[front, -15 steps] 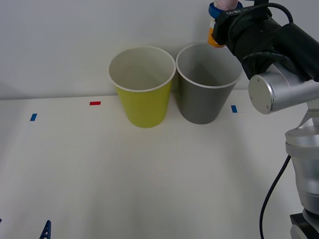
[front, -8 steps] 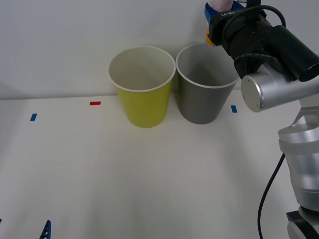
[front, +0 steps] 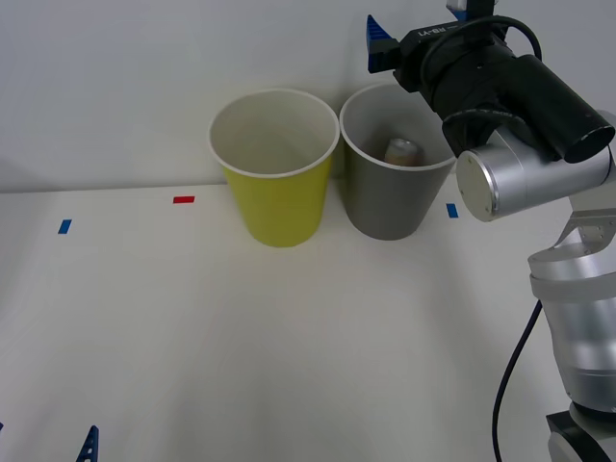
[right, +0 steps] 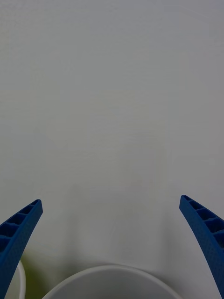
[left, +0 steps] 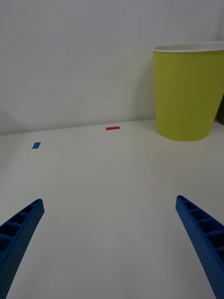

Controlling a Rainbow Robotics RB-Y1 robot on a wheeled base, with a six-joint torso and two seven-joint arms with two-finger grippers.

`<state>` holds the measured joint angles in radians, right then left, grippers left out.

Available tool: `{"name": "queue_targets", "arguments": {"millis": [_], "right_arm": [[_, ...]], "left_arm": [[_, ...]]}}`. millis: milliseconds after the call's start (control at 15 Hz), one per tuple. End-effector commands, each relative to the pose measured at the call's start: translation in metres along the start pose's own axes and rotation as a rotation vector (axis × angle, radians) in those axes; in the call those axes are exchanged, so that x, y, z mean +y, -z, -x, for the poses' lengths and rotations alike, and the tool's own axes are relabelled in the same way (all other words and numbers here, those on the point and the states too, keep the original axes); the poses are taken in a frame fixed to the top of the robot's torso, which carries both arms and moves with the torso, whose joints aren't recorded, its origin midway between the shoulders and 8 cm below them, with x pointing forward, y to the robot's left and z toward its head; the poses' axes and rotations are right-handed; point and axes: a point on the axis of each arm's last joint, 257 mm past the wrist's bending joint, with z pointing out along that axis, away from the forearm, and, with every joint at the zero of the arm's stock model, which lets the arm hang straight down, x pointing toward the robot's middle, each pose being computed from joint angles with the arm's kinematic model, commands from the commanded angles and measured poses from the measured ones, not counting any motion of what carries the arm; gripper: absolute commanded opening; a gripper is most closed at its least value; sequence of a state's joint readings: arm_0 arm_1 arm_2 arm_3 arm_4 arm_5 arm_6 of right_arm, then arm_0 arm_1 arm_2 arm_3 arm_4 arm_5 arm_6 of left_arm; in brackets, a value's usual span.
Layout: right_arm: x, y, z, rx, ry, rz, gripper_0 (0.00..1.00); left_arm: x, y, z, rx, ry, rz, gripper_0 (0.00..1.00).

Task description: Put cans in the gray bin and PET bottles in the light green bin.

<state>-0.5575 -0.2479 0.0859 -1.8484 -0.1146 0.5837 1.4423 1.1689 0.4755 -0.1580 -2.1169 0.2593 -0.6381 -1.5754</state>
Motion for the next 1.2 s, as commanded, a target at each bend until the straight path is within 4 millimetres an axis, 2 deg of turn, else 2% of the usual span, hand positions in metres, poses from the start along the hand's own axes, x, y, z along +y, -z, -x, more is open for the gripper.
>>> {"name": "queue_targets", "arguments": {"millis": [67,200,533,600,733,867,1200], "right_arm": [[-0.003,0.001,0.002,-0.004,0.007,-0.006,1.00],[-0.008,0.010,0.009,-0.026,0.000,-0.021,1.00],[-0.041,0.057,0.007,-0.055,-0.022,-0.107,1.00],[-0.056,0.070,0.005,-0.057,-0.020,-0.145,1.00],[-0.071,0.093,-0.003,-0.051,-0.040,-0.181,1.00],[-0.079,0.114,-0.007,-0.049,-0.047,-0.207,1.00],[-0.089,0.164,-0.033,-0.029,-0.122,-0.275,1.00]], "left_arm": [[0.000,0.000,0.000,0.000,0.000,0.000,0.97],[0.000,0.000,0.000,0.000,0.000,0.000,0.97],[0.000,0.000,0.000,0.000,0.000,0.000,0.97],[0.000,0.000,0.000,0.000,0.000,0.000,0.97],[0.000,0.000,0.000,0.000,0.000,0.000,0.97],[0.000,0.000,0.000,0.000,0.000,0.000,0.97],[0.000,0.000,0.000,0.000,0.000,0.000,0.97]]}}
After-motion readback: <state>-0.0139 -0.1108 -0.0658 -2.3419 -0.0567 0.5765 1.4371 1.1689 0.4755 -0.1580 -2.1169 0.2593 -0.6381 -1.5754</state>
